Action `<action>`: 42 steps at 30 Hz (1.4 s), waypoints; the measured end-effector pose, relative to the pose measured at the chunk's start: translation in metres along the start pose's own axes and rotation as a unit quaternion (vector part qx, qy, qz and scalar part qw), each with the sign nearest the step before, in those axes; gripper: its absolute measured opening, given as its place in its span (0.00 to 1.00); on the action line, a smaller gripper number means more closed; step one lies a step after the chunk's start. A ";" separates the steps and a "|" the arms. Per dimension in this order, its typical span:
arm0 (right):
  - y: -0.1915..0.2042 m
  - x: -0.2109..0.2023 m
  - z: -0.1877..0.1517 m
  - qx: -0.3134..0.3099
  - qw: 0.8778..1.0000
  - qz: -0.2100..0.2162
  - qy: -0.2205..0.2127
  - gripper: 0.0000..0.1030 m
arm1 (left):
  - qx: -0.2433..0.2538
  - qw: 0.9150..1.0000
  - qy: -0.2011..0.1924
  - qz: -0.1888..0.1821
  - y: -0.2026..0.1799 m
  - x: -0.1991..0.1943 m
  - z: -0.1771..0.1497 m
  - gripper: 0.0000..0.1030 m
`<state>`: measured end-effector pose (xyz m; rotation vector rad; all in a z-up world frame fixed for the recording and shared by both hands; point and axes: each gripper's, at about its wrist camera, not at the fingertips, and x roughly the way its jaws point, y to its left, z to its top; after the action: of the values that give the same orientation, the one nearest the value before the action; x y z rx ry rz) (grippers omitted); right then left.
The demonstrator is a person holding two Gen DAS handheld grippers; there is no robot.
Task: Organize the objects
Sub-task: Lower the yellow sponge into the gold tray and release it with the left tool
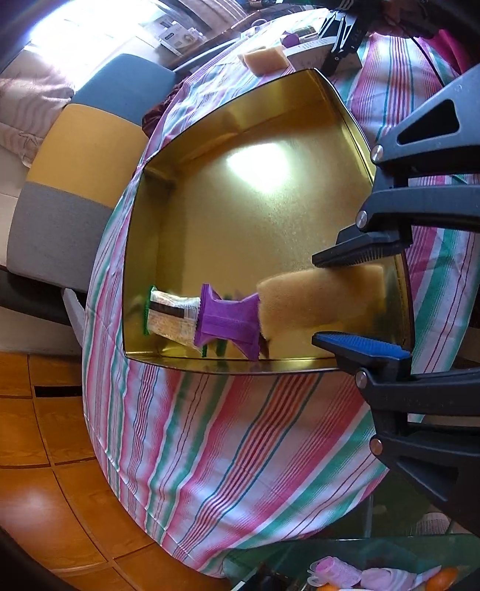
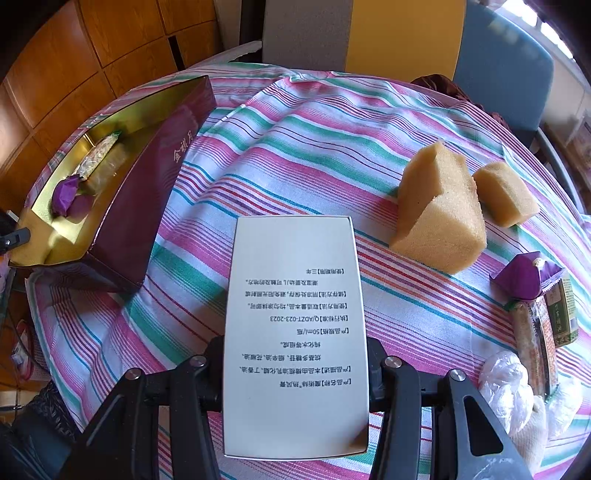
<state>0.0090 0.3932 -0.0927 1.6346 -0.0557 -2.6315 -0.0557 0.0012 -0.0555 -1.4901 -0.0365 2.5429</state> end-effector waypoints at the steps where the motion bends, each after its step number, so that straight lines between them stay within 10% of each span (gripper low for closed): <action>1: 0.000 0.000 0.000 0.000 1.000 0.000 0.000 0.49 | 0.000 1.000 -0.002 0.004 0.000 -0.001 0.000 0.36; 16: -0.003 -0.001 -0.001 0.011 1.000 0.010 0.002 0.51 | 0.016 0.999 -0.021 0.017 -0.009 -0.007 -0.005 0.36; 24: 0.000 -0.002 -0.002 0.003 1.000 0.003 -0.001 0.49 | 0.054 0.994 -0.039 0.081 -0.013 -0.008 -0.005 0.26; 42: 0.003 -0.004 -0.004 0.038 0.999 -0.020 0.004 0.49 | 0.007 0.997 -0.070 0.030 0.008 -0.036 -0.006 0.32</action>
<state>0.0143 0.3901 -0.0905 1.6871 -0.1254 -2.6837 -0.0345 -0.0139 -0.0291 -1.3262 0.0055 2.6846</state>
